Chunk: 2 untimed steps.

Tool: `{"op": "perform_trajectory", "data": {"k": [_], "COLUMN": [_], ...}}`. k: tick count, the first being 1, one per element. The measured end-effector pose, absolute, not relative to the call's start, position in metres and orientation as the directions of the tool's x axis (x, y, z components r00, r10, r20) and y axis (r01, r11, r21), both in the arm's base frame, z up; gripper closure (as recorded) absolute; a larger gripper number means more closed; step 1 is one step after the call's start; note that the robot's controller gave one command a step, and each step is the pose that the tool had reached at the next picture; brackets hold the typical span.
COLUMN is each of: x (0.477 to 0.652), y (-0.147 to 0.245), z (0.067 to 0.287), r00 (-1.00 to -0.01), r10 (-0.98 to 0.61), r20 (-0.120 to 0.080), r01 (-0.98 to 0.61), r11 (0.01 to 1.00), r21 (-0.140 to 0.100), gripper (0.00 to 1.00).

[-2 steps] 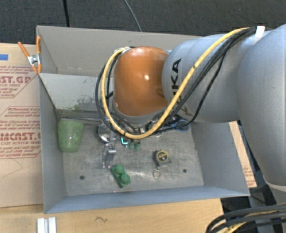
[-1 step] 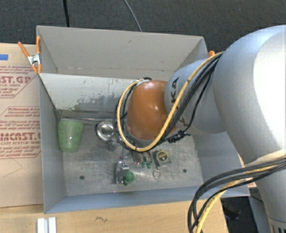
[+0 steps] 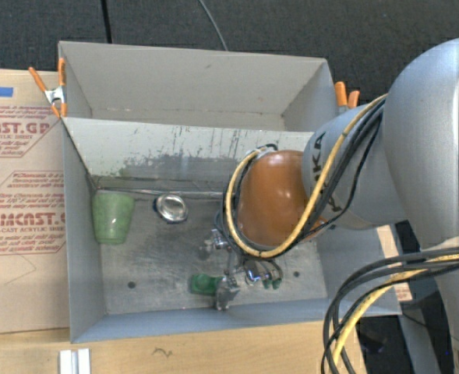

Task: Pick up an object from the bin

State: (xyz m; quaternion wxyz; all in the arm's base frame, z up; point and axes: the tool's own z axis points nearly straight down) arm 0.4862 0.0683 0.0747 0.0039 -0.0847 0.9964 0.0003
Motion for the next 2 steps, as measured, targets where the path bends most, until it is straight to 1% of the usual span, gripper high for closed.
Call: {"op": "perform_trajectory", "data": {"k": [1, 2], "x": [0.486, 0.509], "y": [0.07, 0.047], "z": [0.077, 0.229], "r00": [-0.985, -0.898], "r10": [-0.171, -0.44], "r20": [-0.002, -0.008], "r01": [-0.171, -0.44], "r11": [0.985, 0.898], "r21": [0.0, -0.003], "gripper": [1.0, 1.0]}}
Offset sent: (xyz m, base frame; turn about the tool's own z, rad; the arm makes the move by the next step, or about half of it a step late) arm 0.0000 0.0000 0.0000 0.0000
